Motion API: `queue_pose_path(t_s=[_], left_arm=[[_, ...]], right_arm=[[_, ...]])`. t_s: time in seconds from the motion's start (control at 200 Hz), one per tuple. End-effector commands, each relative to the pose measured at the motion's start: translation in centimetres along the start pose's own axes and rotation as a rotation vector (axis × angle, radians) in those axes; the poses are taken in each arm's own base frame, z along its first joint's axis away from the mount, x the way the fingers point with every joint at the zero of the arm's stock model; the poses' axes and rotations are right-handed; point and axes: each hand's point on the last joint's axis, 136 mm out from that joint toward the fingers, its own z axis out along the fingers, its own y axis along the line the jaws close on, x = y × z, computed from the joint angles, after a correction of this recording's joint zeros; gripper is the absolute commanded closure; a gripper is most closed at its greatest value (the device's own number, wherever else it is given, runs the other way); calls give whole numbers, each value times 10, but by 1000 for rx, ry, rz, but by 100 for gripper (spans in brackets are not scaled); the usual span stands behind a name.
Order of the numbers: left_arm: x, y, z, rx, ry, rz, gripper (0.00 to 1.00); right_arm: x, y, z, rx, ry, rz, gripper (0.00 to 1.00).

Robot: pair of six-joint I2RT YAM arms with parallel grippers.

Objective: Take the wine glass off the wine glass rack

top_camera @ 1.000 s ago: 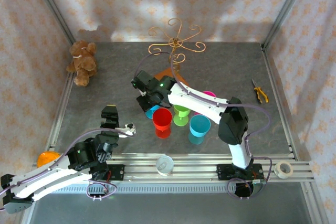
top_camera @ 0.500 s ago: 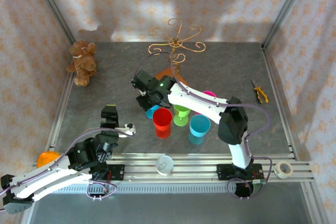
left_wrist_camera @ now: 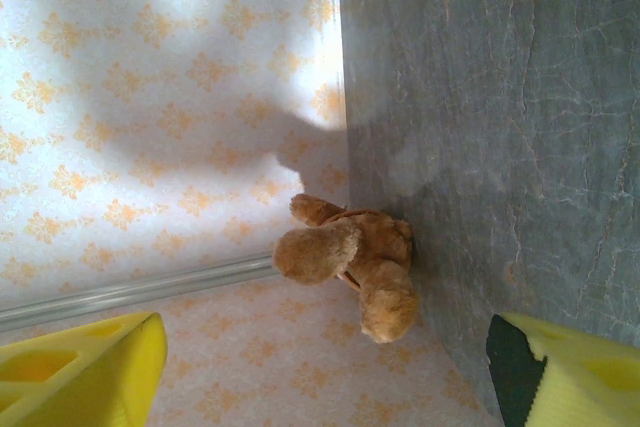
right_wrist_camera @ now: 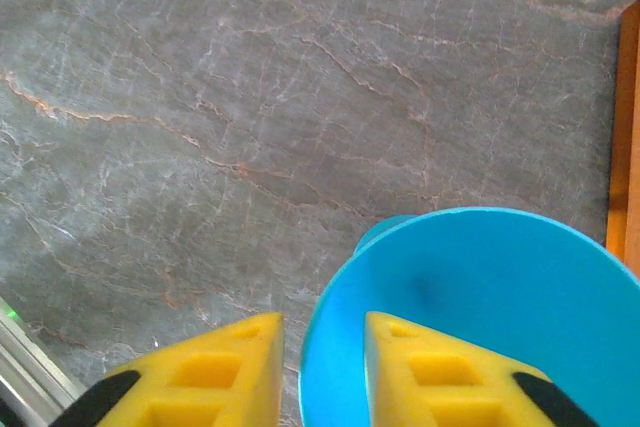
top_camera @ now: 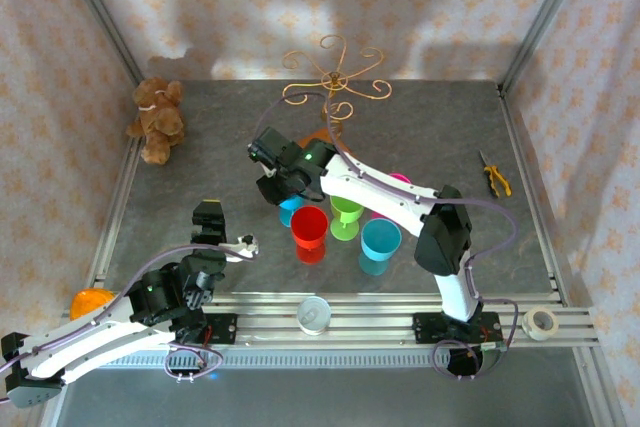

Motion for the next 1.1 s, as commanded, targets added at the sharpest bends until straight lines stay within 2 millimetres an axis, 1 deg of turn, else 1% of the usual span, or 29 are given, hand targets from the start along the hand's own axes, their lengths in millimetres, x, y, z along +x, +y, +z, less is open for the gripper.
queue_pose_path(t_s=[0.0, 0.095, 0.18, 0.375, 0.636, 0.746, 0.786, 0.841, 0.946, 1.036, 1.051, 1.096], left_arm=[[5, 3, -1, -14, 14, -27, 14], [4, 3, -1, -15, 12, -31, 13], [4, 3, -1, -14, 11, -30, 13], [2, 6, -1, -20, 3, -42, 13], [-4, 19, 0, -41, -4, -68, 12], [-8, 29, 0, -57, -12, -100, 11], [-8, 34, -1, -60, -14, -120, 11], [-8, 40, -2, -56, -17, -152, 11], [-9, 52, -5, -49, -24, -220, 11], [-11, 67, -9, -39, -40, -303, 10], [-11, 68, -9, -34, -42, -314, 10], [-13, 76, -11, -19, -51, -364, 10]], right_arm=[[-8, 0, -10, 8, -16, 6, 70], [-13, 0, -18, 10, -33, 6, 68], [-17, 0, -29, 10, -56, 4, 66], [-32, -1, -66, 7, -136, -2, 64], [-36, -10, -114, 58, -219, -18, 64], [-30, -17, -135, 91, -257, -10, 64], [-28, -21, -146, 98, -283, -1, 64], [-22, -27, -153, 114, -298, 14, 63], [-9, -45, -171, 171, -350, 44, 61], [7, -63, -181, 227, -377, 79, 60], [10, -66, -186, 234, -387, 87, 60], [19, -76, -189, 267, -400, 108, 60]])
